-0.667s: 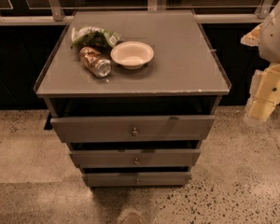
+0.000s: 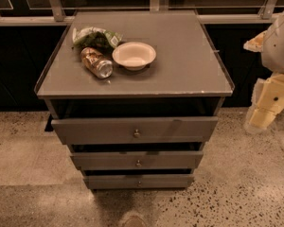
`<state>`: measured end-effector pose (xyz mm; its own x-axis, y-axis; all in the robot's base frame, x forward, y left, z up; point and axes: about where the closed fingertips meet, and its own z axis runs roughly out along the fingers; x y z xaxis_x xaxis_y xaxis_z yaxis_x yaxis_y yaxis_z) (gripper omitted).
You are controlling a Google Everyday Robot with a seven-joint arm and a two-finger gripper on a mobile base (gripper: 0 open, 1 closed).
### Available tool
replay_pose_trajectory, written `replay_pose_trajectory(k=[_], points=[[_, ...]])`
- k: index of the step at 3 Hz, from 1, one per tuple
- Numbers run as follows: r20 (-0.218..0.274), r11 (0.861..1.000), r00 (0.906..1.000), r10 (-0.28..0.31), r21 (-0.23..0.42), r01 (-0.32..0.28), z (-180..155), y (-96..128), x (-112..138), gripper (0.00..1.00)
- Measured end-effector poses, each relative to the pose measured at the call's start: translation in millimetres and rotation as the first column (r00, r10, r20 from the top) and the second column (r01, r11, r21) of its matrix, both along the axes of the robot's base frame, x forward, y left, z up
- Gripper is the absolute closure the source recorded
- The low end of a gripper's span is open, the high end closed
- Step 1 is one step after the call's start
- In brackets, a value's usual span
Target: Open top drawer
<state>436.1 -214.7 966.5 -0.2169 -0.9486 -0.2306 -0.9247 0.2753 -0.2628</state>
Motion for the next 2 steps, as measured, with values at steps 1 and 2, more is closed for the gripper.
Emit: replay_pose_trajectory(k=[1,2], points=[[-0.017,0.994,0.9998,0.0,0.108,0.002,-53.9,1.6,-11.9,0.0],[-0.1,0.949,0.9933,-0.058,0.303,0.086,-145.7,5.3,-25.6,0.0]])
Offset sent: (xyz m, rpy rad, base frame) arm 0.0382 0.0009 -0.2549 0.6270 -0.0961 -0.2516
